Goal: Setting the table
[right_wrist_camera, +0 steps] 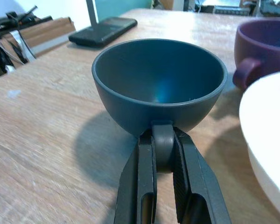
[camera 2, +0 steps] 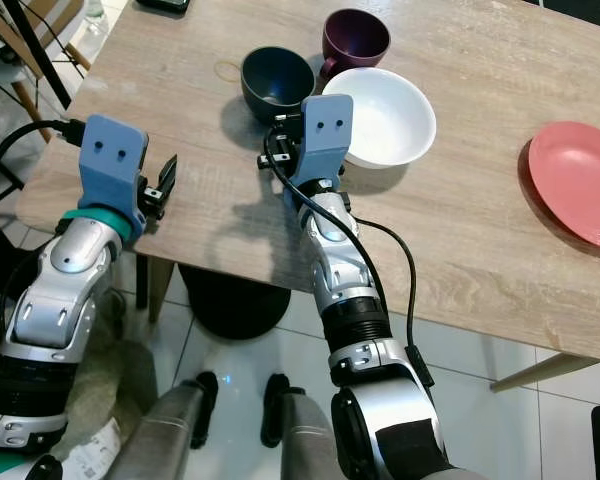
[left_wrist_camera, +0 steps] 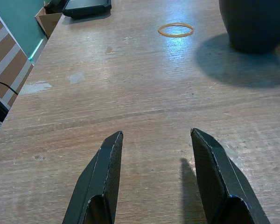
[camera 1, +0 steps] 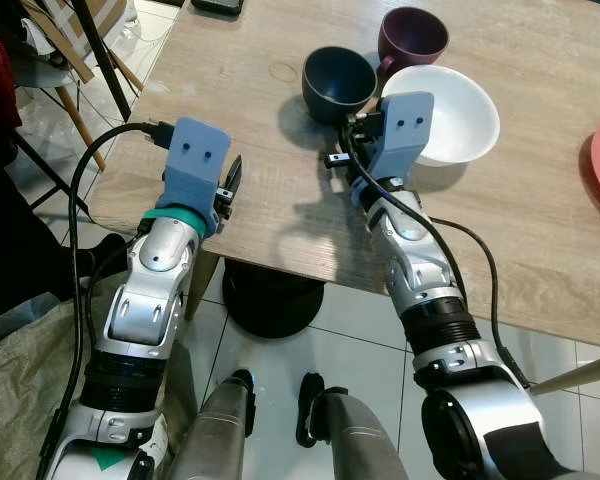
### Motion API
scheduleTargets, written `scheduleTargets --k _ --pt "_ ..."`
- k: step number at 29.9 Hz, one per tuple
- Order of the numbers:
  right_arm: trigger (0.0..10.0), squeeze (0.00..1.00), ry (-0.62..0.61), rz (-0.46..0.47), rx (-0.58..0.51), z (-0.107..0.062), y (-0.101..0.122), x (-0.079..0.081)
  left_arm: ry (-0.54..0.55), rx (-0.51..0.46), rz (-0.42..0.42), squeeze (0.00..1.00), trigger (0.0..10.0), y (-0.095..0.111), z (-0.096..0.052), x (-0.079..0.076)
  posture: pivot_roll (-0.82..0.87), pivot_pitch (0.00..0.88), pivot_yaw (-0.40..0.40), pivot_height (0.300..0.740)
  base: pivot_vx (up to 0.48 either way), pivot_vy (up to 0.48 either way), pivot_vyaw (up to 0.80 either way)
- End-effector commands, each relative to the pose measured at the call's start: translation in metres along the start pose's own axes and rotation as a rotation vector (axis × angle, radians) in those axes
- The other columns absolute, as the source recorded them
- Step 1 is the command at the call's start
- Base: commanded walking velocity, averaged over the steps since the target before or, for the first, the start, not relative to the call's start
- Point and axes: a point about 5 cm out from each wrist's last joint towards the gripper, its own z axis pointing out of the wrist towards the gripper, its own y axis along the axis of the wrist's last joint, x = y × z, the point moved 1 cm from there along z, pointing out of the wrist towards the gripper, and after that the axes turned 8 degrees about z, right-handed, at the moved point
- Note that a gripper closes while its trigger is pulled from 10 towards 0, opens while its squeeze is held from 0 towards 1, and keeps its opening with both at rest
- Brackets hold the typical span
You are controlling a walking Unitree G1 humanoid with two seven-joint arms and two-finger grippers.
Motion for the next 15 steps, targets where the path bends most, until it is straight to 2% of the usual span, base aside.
scheduleTargets --k 1,2,3,4,9,10,11,12,13,15 --pt "0.0 0.0 0.017 0.026 -0.027 -0.003 0.008 -0.001 -0.013 0.014 -0.002 0.0 10.0 -0.004 -0.001 -0.004 0.27 0.241 -0.05 0.74 0.0 0.0 0.0" --pt "0.0 0.0 0.049 0.043 -0.056 -0.005 0.019 0.002 -0.013 0.01 -0.004 0.0 10.0 -0.003 -0.001 -0.004 0.27 0.235 -0.049 0.74 0.0 0.0 0.0" --pt "0.0 0.0 0.049 0.043 -0.056 -0.005 0.019 0.002 -0.013 0.01 -0.004 0.0 10.0 -0.003 -0.001 -0.004 0.27 0.235 -0.049 0.74 0.0 0.0 0.0" --pt "10.0 0.0 0.073 0.057 -0.087 -0.007 0.03 0.004 -0.013 0.005 -0.006 0.0 10.0 -0.002 0.0 -0.004 0.26 0.228 -0.047 0.74 0.0 0.0 0.0" --pt "10.0 0.0 0.087 0.064 -0.107 -0.008 0.037 0.005 -0.013 0.002 -0.008 0.0 10.0 -0.002 0.0 -0.004 0.26 0.228 -0.047 0.74 0.0 0.0 0.0" --pt "10.0 0.0 0.085 0.08 -0.162 -0.009 0.052 0.002 -0.011 -0.001 -0.009 0.0 10.0 -0.001 0.0 -0.002 0.26 0.217 -0.043 0.74 0.0 0.0 0.0" --pt "10.0 0.0 0.085 0.08 -0.162 -0.009 0.052 0.002 -0.011 -0.001 -0.009 0.0 10.0 -0.001 0.0 -0.002 0.26 0.217 -0.043 0.74 0.0 0.0 0.0" --pt "10.0 0.0 0.062 0.091 -0.233 -0.009 0.073 -0.006 -0.01 -0.002 -0.009 0.0 10.0 -0.001 0.0 -0.002 0.26 0.207 -0.04 0.74 0.0 0.0 0.0" --pt "10.0 0.0 0.062 0.091 -0.233 -0.009 0.073 -0.006 -0.01 -0.002 -0.009 0.0 10.0 -0.001 0.0 -0.002 0.26 0.207 -0.04 0.74 0.0 0.0 0.0" --pt "10.0 0.0 0.018 0.058 -0.328 -0.01 0.101 -0.022 -0.012 -0.008 -0.009 0.0 10.0 -0.001 0.0 -0.001 0.25 0.197 -0.035 0.74 0.0 0.0 0.0"
